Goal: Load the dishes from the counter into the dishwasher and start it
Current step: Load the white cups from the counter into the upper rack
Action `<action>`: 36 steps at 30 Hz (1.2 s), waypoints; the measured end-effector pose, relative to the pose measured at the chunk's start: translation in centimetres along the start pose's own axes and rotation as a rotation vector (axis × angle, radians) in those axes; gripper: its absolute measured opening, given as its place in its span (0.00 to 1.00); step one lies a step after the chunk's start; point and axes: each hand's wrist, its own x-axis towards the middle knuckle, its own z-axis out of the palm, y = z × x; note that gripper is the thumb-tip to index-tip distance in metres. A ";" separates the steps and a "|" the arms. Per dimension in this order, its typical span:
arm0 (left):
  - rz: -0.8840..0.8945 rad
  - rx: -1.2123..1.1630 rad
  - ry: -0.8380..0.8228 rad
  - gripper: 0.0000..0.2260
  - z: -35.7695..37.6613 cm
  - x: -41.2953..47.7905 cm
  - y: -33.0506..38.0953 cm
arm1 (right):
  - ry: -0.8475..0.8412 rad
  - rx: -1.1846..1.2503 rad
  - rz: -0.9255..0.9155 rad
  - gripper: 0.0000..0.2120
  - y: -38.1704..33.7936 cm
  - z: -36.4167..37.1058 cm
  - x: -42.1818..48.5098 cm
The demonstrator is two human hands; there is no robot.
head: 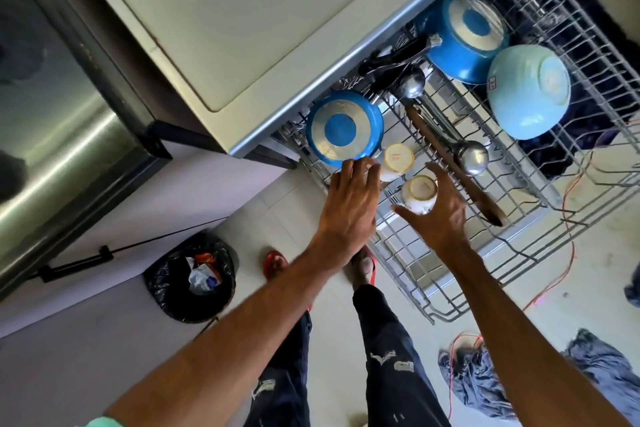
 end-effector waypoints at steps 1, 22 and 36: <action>0.010 -0.014 0.001 0.29 -0.6 -0.9 -0.1 | 0.036 -0.002 -0.033 0.45 -0.8 -0.2 -0.3; -0.239 -0.281 0.317 0.16 -25.7 -22.1 -9.8 | 0.001 0.235 -0.545 0.24 -36.6 -6.0 -7.2; -0.555 -0.248 0.688 0.20 -35.1 -26.2 -28.8 | -0.346 -0.036 -0.544 0.54 -58.0 8.7 6.1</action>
